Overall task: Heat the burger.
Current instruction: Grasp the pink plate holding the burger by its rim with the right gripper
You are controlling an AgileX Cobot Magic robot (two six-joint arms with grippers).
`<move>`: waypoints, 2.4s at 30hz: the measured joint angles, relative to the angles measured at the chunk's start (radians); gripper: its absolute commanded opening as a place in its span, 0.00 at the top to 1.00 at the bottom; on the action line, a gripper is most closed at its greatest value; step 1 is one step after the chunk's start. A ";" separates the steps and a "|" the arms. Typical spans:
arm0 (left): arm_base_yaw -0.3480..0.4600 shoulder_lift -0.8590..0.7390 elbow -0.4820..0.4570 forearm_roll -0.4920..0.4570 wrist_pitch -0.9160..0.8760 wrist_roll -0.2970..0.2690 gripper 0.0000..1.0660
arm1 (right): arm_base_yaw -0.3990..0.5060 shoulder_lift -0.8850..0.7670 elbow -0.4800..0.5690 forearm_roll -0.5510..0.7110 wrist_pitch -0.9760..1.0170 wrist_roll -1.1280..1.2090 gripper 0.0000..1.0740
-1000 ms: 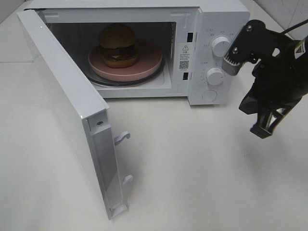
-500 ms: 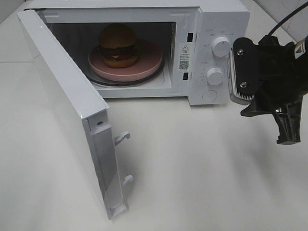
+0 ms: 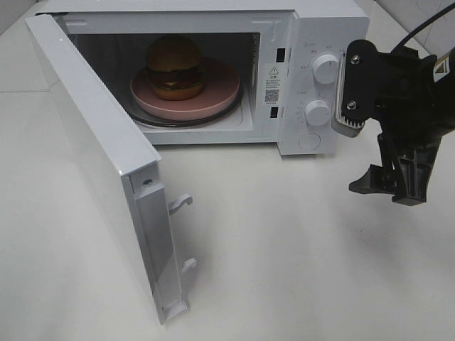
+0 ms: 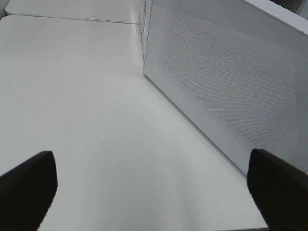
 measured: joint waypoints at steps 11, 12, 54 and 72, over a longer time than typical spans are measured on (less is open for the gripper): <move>0.000 0.000 0.000 0.000 0.000 0.000 0.06 | 0.021 0.008 -0.076 -0.006 -0.048 -0.010 0.11; 0.000 0.000 0.000 0.000 0.000 0.000 0.06 | 0.033 0.017 -0.084 -0.012 -0.050 -0.010 0.12; 0.000 0.000 0.000 0.000 0.000 0.000 0.06 | 0.225 0.549 -0.421 -0.155 -0.276 0.069 0.18; 0.000 0.000 0.000 0.000 0.000 0.000 0.06 | 0.225 0.747 -0.640 -0.155 -0.348 0.079 0.19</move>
